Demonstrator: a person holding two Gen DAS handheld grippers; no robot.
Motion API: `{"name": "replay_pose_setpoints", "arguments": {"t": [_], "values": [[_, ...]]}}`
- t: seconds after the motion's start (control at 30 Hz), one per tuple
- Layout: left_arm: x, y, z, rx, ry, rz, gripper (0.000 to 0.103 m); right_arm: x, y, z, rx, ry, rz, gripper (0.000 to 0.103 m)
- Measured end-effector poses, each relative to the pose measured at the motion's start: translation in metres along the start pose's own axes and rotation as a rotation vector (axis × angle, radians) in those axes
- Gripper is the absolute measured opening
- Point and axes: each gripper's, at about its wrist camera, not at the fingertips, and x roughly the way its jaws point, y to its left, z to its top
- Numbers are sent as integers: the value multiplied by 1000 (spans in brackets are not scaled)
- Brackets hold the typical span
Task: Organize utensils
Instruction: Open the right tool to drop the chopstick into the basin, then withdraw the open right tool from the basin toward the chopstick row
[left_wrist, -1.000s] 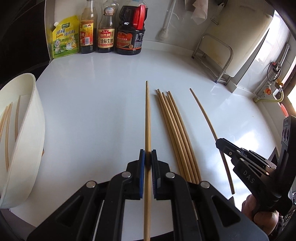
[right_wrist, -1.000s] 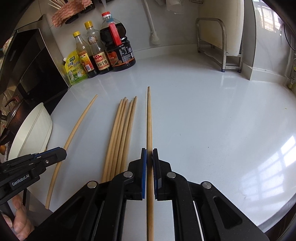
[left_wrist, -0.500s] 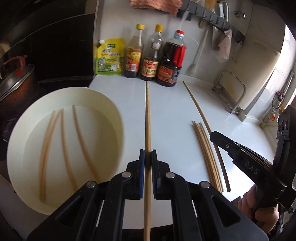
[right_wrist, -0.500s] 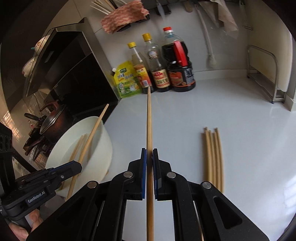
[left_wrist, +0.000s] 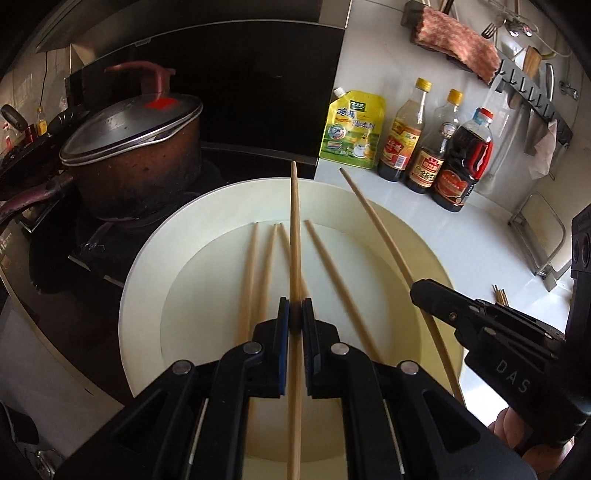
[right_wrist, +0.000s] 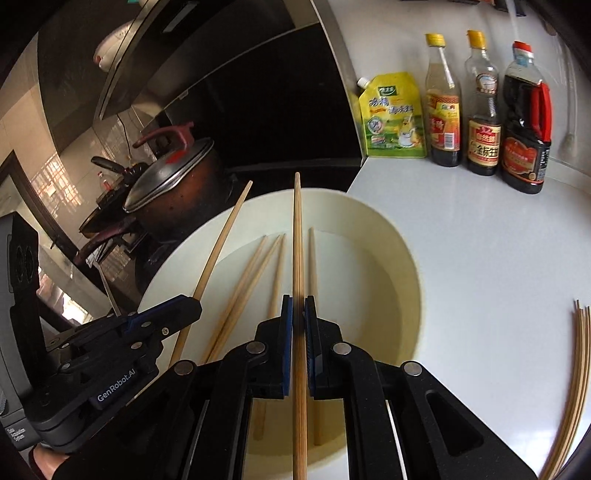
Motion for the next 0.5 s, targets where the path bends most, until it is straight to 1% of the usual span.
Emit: {"name": "replay_pose_setpoints", "arguments": {"t": [0.2,0.33,0.4,0.43,0.47,0.5], "values": [[25,20,-1,-28,42,5,8,35,12,-2,-12,81,-15,6],[37,26,-2,-48,68,6,8,44,10,-3,-10,97,-35,6],[39,28,-4,-53,74,-1,8,44,8,-5,-1,90,-30,7],[38,29,-5,-56,70,0,11,42,7,-5,1,81,-31,8],[38,30,-6,-59,68,2,22,40,7,-6,-1,74,-38,8],[36,31,-7,-63,62,1,28,37,7,-7,-3,66,-45,8]]}}
